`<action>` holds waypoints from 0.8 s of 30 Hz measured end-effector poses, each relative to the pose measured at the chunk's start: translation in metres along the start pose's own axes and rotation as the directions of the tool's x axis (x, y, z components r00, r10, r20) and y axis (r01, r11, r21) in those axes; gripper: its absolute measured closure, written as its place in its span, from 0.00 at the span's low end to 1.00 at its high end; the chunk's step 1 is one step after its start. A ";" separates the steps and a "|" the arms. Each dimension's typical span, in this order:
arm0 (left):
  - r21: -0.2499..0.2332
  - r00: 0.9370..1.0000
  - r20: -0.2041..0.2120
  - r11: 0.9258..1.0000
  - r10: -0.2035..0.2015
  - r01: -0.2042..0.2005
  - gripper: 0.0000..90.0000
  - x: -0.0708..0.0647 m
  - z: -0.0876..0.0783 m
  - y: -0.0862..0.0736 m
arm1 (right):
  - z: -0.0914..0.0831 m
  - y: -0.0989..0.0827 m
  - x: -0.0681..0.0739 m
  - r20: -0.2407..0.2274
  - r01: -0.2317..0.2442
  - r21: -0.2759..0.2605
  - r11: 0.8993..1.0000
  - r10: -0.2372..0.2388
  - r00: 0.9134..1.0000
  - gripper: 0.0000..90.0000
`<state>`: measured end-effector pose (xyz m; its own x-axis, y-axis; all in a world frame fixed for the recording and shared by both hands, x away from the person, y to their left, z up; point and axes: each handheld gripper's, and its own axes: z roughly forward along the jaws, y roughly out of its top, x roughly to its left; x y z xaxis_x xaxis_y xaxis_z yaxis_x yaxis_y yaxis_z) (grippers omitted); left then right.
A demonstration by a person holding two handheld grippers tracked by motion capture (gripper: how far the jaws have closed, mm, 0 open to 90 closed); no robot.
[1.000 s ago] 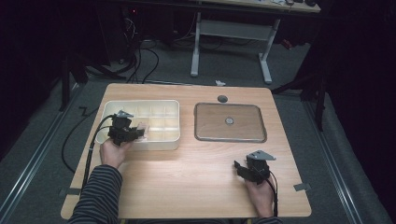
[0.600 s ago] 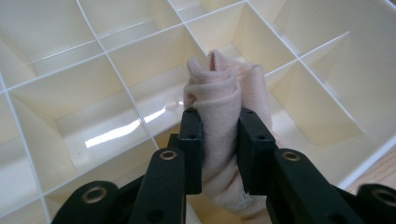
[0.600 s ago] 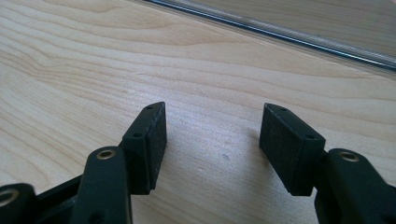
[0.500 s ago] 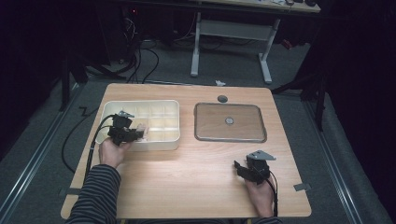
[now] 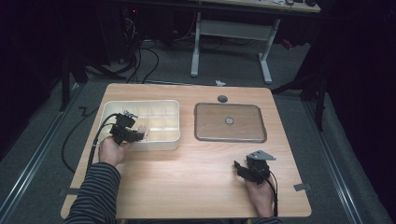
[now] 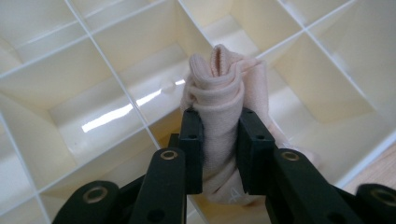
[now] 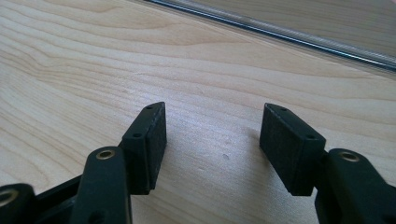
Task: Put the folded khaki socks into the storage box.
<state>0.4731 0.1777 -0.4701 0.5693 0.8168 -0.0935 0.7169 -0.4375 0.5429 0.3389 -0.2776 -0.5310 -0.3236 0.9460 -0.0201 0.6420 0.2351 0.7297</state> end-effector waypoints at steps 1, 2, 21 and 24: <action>0.006 1.000 -0.004 1.000 0.007 -0.007 0.83 -0.001 0.001 0.000 | 0.000 0.000 0.000 0.000 0.000 0.000 1.000 0.000 1.000 0.46; 0.009 1.000 -0.002 1.000 0.007 -0.007 0.83 0.000 0.001 0.000 | 0.000 0.000 0.000 0.000 0.000 0.000 1.000 0.000 1.000 0.46; -0.078 0.998 0.041 0.995 -0.056 0.059 0.69 0.003 -0.010 0.002 | 0.000 0.000 0.000 0.000 0.000 0.000 1.000 0.000 1.000 0.46; -0.124 0.997 0.035 0.989 -0.073 0.077 0.69 0.002 -0.013 0.004 | 0.000 0.000 0.000 0.000 0.000 0.000 1.000 0.000 1.000 0.46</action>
<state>0.4719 0.1828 -0.4574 0.5291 0.8330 -0.1618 0.7029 -0.3234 0.6336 0.3389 -0.2777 -0.5310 -0.3236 0.9460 -0.0198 0.6420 0.2349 0.7298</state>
